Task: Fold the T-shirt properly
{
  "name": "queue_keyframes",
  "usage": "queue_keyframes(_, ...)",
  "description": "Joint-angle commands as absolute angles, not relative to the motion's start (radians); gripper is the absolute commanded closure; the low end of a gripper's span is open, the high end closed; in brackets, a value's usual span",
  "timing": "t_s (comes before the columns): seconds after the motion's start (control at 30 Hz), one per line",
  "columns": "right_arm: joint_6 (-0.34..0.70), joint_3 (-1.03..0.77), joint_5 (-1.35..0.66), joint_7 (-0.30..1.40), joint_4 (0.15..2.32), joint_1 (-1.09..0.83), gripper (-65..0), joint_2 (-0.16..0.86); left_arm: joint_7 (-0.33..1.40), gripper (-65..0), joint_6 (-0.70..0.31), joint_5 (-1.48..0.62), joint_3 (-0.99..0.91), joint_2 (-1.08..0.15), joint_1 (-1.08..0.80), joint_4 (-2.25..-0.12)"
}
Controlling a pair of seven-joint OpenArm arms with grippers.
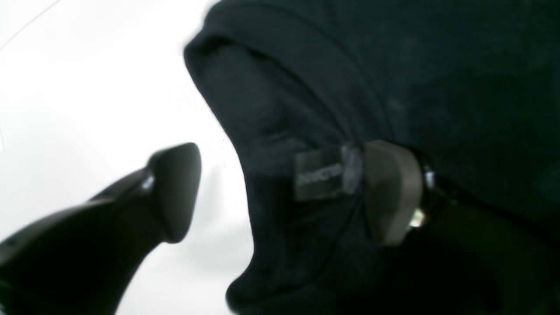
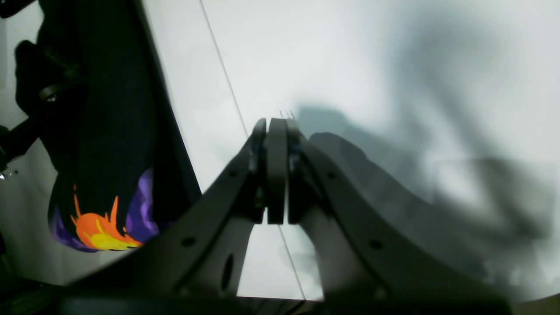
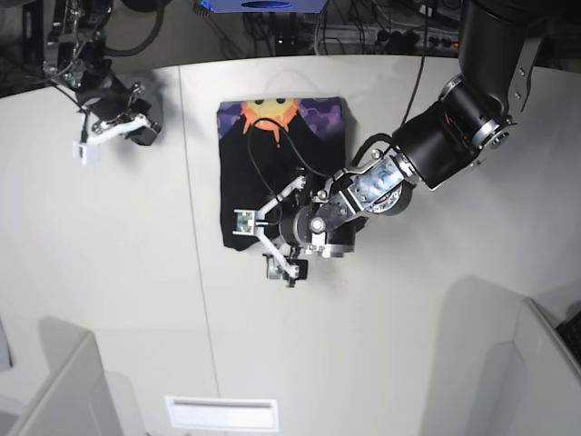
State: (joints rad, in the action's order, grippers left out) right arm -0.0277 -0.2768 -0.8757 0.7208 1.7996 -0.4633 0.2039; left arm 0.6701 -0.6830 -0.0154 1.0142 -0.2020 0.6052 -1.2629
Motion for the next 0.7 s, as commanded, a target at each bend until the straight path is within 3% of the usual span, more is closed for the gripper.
queue_keyframes(0.0, -0.024, -0.28, -0.886, 0.707, 1.816, -0.461, 0.0, 0.216, 0.679, -57.3, -0.698, -0.019, 0.995, -0.191, 0.638, -1.273)
queue_keyframes(0.23, -0.019, -0.277, -0.886, 0.707, 1.819, -0.463, 0.0, 0.22, 0.679, -57.3, -0.698, -0.021, 0.739, -0.166, 0.616, -1.372)
queue_keyframes(0.5, -0.019, -0.278, -0.883, 0.699, 1.942, -0.504, 0.0, 0.226, 0.68, -55.9, -0.698, -0.01, 0.433, -0.174, 0.423, -1.719)
queue_keyframes(0.57, -0.018, -0.278, -0.852, 0.699, 1.998, -0.524, 0.0, 0.237, 0.679, -48.9, -0.698, -0.01, 0.354, -0.197, 0.344, -1.797)
queue_keyframes(0.67, -0.018, -0.277, -0.773, 0.699, 2.026, -0.556, 0.0, 0.243, 0.674, -26.2, -0.698, -0.008, 0.251, -0.232, 0.214, -1.911)
